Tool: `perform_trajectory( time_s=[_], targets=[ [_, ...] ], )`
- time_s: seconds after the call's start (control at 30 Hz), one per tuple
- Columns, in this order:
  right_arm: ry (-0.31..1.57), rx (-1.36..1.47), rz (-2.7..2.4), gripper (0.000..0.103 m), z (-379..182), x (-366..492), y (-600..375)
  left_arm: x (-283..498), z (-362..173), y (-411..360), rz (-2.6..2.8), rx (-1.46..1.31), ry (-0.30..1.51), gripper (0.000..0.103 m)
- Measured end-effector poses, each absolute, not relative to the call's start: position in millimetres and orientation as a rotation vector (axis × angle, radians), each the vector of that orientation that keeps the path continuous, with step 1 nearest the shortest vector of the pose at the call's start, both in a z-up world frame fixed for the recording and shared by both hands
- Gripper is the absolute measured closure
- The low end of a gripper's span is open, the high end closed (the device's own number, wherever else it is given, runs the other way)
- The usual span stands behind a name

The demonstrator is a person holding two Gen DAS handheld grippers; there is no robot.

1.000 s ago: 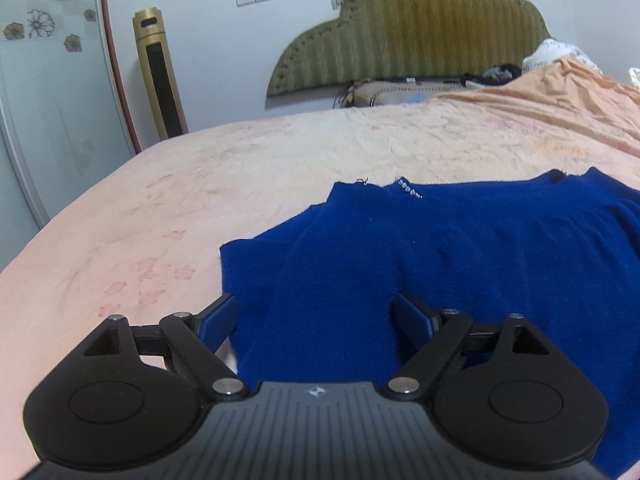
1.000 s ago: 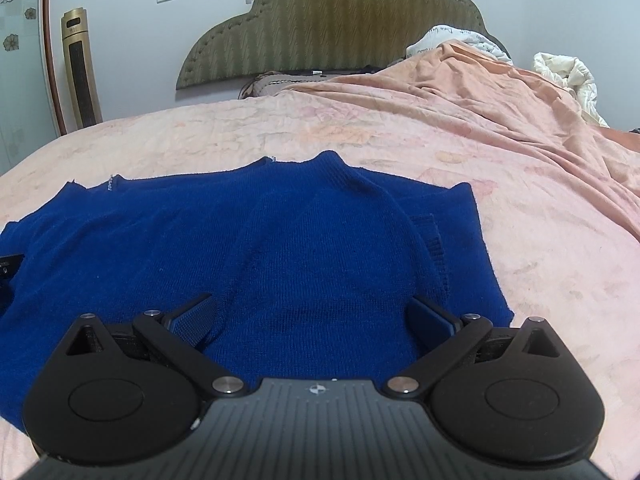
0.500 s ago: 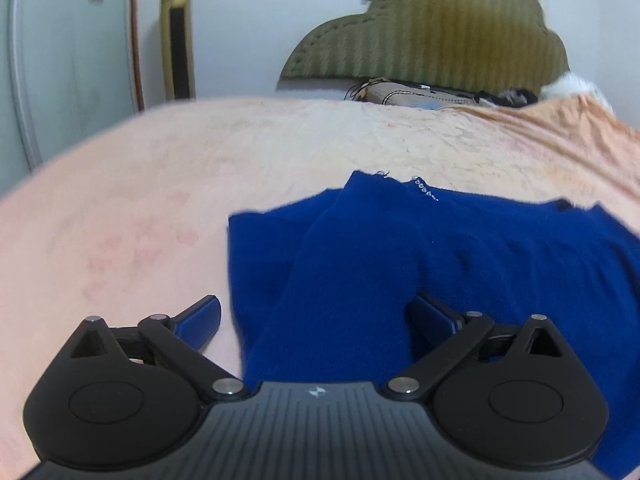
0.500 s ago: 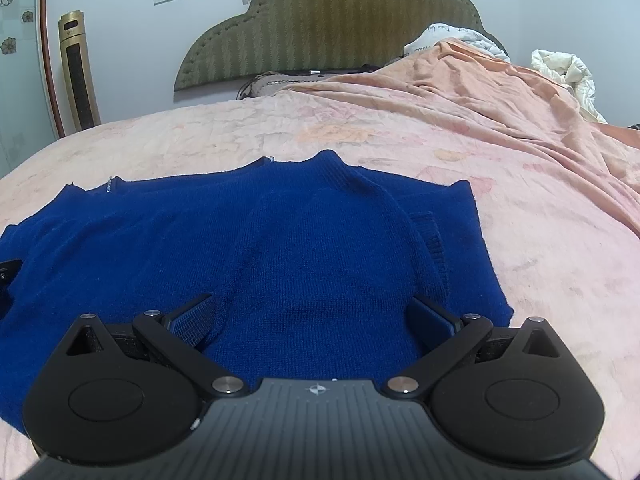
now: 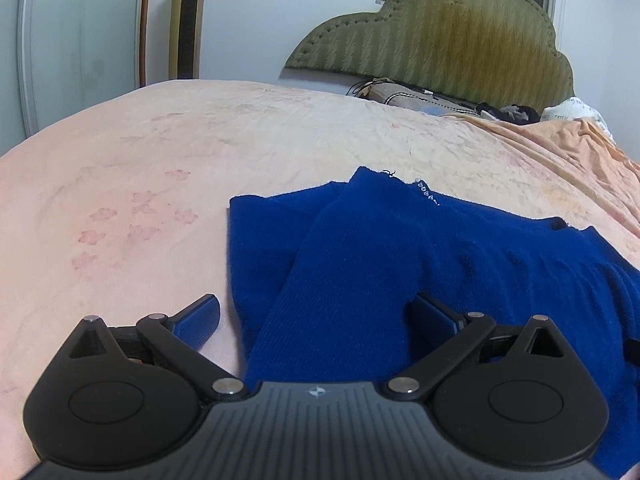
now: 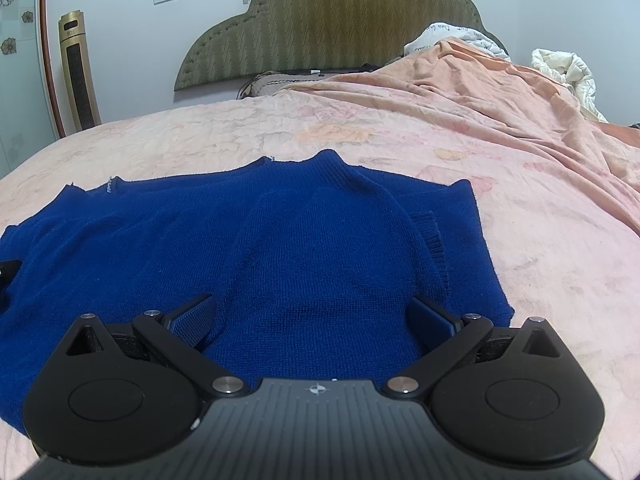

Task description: Fold small clothes

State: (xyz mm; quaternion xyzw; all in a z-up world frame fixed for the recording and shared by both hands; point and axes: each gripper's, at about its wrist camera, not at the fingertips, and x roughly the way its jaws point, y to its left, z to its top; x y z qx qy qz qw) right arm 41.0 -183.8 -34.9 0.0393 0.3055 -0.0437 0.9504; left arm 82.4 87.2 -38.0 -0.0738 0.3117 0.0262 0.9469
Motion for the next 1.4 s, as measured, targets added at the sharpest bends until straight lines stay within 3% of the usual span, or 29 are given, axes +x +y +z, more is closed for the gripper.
perform_trajectory(
  time_s=[0.33,0.53,0.8,1.4],
  targets=[
    [0.620,0.115,-0.094,0.001,-31,34,-188,55,-2,85,-0.047,-0.154,0.698,0.000],
    [0.538,0.145,-0.168,0.001,-24,5,-188,46,-11,63,-0.059,-0.059,0.709,0.000],
    [0.598,0.168,-0.191,0.000,-34,6,-199,43,-32,41,-0.028,0.085,0.703,0.000],
    [0.638,0.082,-0.213,0.000,-38,13,-188,36,-36,39,-0.002,0.078,0.660,0.000]
  ],
)
